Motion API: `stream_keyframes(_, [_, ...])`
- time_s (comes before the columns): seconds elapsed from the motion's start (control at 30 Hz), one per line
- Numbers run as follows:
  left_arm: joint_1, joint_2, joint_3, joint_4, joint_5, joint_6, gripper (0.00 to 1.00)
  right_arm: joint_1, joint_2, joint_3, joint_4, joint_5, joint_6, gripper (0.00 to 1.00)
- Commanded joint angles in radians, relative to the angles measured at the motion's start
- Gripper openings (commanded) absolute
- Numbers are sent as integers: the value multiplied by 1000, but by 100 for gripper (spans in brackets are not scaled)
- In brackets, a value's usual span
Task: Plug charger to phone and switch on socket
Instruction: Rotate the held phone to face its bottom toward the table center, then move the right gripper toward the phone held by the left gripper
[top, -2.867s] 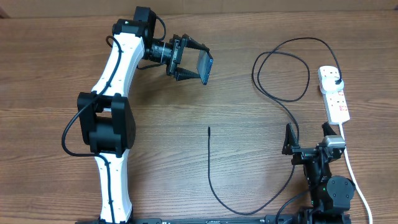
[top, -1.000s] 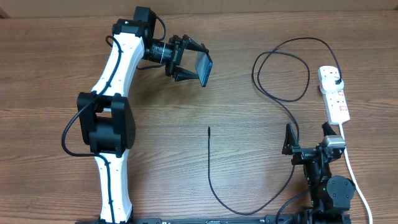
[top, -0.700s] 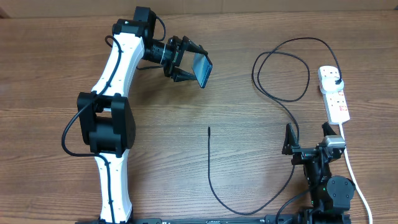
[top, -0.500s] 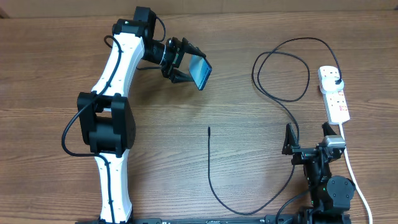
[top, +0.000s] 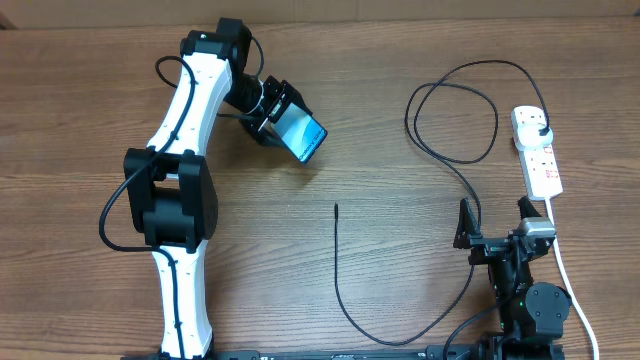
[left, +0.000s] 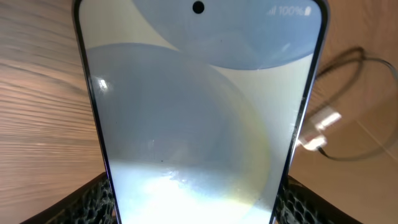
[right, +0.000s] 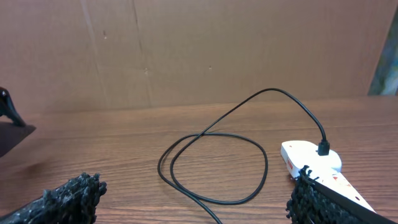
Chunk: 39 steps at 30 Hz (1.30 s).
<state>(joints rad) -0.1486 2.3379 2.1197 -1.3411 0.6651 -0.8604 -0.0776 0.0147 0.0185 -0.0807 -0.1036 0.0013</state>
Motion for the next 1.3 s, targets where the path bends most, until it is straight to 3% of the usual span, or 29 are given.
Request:
stream_keyframes(0.0, [4, -4, 31, -20, -79, 15, 4, 5, -11, -10, 3, 9, 6, 100])
stream_keyframes(0.57, [-18, -4, 31, -53, -113, 14, 4, 5, -11, -10, 4, 5, 2, 100])
stream_keyframes(0.73, [-22, -4, 31, -45, -106, 12, 4, 5, -11, -10, 63, -85, 72, 100])
stream_keyframes(0.93, [-22, -4, 31, -46, -106, -8, 4, 5, -11, -8, 77, -85, 307, 100])
stream_keyframes(1.27, [-22, -4, 31, -38, -107, -11, 4, 5, 64, 179, -5, -101, 332, 100])
